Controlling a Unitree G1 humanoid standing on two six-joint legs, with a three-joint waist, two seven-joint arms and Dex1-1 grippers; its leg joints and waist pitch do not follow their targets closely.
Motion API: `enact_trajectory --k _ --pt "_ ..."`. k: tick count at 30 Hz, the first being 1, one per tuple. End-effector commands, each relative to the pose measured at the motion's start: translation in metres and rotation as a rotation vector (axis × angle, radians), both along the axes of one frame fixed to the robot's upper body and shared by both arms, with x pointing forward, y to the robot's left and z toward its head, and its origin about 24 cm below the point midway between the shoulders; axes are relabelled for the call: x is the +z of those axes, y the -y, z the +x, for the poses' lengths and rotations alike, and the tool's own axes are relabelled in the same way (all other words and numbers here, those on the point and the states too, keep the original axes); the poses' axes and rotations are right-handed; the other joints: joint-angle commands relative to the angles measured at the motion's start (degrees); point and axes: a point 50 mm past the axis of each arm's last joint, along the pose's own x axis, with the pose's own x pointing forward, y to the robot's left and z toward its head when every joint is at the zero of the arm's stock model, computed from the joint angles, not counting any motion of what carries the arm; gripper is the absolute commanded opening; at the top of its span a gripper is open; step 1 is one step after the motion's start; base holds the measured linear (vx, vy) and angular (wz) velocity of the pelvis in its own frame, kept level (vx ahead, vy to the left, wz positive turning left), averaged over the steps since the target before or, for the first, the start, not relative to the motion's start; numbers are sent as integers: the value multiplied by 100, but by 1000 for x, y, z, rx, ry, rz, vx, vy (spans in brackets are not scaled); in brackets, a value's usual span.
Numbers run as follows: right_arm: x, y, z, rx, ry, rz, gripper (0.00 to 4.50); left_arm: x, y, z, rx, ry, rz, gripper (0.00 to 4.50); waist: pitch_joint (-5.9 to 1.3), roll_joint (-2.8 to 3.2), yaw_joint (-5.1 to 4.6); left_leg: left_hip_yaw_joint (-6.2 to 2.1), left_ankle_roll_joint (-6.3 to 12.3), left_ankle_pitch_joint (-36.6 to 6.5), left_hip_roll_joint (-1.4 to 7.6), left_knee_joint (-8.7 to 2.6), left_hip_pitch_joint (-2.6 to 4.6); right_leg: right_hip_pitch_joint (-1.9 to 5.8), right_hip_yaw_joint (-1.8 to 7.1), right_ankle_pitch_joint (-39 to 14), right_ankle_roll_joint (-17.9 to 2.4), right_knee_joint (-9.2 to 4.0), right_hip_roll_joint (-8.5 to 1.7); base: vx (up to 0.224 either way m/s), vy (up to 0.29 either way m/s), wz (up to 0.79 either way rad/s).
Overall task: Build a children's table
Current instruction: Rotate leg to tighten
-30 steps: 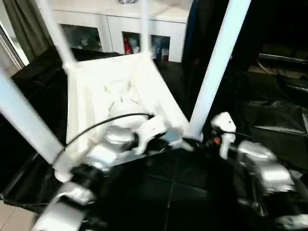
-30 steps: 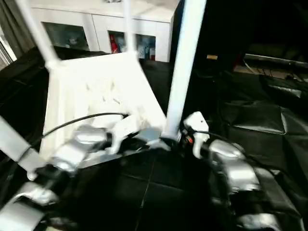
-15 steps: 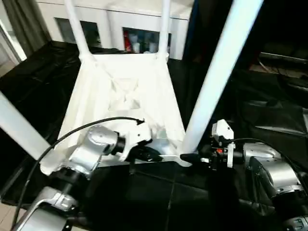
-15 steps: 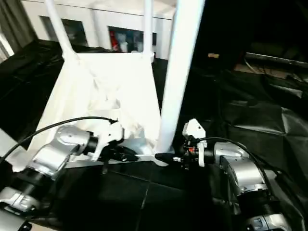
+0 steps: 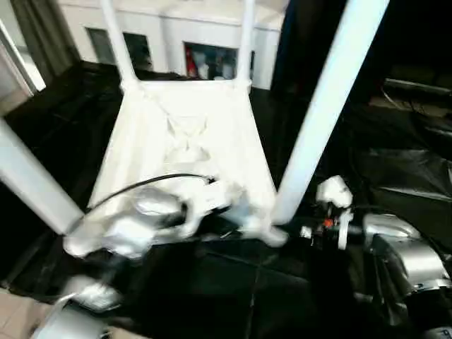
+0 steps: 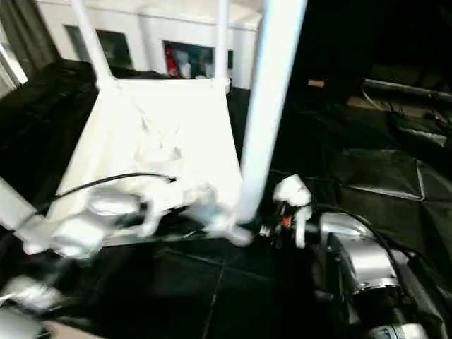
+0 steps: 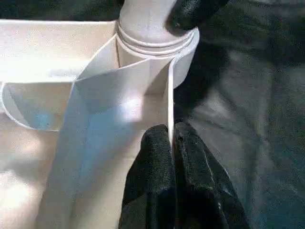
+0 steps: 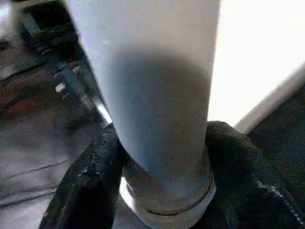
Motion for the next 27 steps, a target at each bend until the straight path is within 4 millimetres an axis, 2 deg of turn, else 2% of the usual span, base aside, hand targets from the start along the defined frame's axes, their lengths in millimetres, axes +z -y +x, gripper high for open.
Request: enact_trajectory --k 1,2,4,6,7,8,11,12,13,14,15,16,18,20,22,25,26,27 --pt "-20 -23 -6 -11 -69 9 230 -19 4 5 190 -17 32 0 -140 -107 -20 -37 270 -1371 103 -384 -19 163 105 -1943 -1001 -452 -225 0 0 0" --pt "-30 -25 -1 -150 -71 -37 216 -19 14 9 250 -2 32 0 -137 -120 -42 -47 187 -1470 85 -385 -20 150 103 -2194 -888 -464 -220 0 0 0" --pt "-36 -32 1 -262 -81 -48 213 -19 27 11 287 12 29 0 -137 -121 -71 -76 108 -1591 70 -405 -28 153 92 -2582 -708 -501 -233 0 0 0" --pt "-38 -35 1 -296 -84 -46 207 -18 32 12 301 19 29 0 -139 -121 -70 -83 125 -1738 67 -406 0 114 91 -2846 -553 -549 -225 0 0 0" --pt "-40 -40 2 -348 -91 -45 207 -18 40 11 298 21 25 0 -128 -87 -61 -89 161 -1817 67 -413 5 94 100 -2957 -500 -572 -228 0 0 0" --pt "-42 -45 3 -401 -92 -54 207 -18 48 10 297 26 21 0 -125 -80 -82 -86 142 -1871 61 -420 -1 65 100 -2984 -450 -596 -212 0 0 0" --pt "-35 -74 1 -348 -48 5 207 -16 74 -1 216 24 -16 0 -133 -57 -83 -117 91 -1979 60 -447 -15 86 82 -3029 -350 -601 -212 0 0 0" --pt "-33 -77 1 -338 -30 12 207 -17 77 -3 194 25 -18 0 -134 -49 -79 -114 112 -2058 66 -446 -1 65 90 -2982 -356 -608 -205 0 0 0" --pt "-31 -79 2 -336 -17 16 207 -17 77 -6 165 31 -14 0 -136 -51 -79 -115 123 -2084 67 -448 -4 65 91 -2960 -360 -605 -206 0 0 0" --pt "-31 -79 2 -339 -18 18 207 -18 77 -6 162 34 -12 0 -143 -26 -77 -119 145 -2074 68 -458 -22 78 91 -2794 -402 -592 -206 0 0 0" --pt "-30 -79 4 -347 -26 35 258 -18 75 -7 144 35 -8 0 -140 -29 -80 -117 152 -2081 68 -461 -26 77 91 -2753 -415 -591 -203 0 0 0" --pt "-29 -78 4 -352 -31 47 272 -19 74 -7 132 34 -6 0 -142 -21 -78 -113 158 -2113 69 -460 -21 73 93 -2725 -438 -590 -204 0 0 0" --pt "-27 -77 5 -347 -42 69 272 -19 71 -8 114 39 -4 0 -141 -5 -76 -119 160 -2143 68 -470 -25 74 92 -2753 -447 -593 -212 0 0 0" --pt "-25 -73 4 -313 -12 46 292 -19 65 -8 85 35 -3 0 -145 -12 -80 -123 159 -2151 71 -476 -34 80 91 -2793 -423 -597 -218 0 0 0" --pt "-20 -66 1 -245 19 44 292 -18 60 -10 37 37 -12 0 -157 -13 -60 -119 205 -2073 81 -470 -38 100 97 -2679 -437 -593 -224 0 0 0" --pt "-12 -50 -6 -131 47 46 292 -17 50 -11 -6 32 -14 0 -163 -24 -30 -88 322 -1811 95 -449 -56 135 108 -2171 -596 -547 -216 0 0 0" --pt "-9 -37 -10 -86 61 19 292 -16 45 -11 -29 25 -13 0 -171 -68 3 -75 408 -1668 101 -422 -48 143 115 -2023 -651 -520 -221 0 0 0" --pt "-5 -23 -14 -41 66 -9 292 -16 39 -12 -59 24 -12 0 -169 -59 17 -59 444 -1621 101 -413 -42 136 123 -1962 -682 -523 -215 0 0 0"
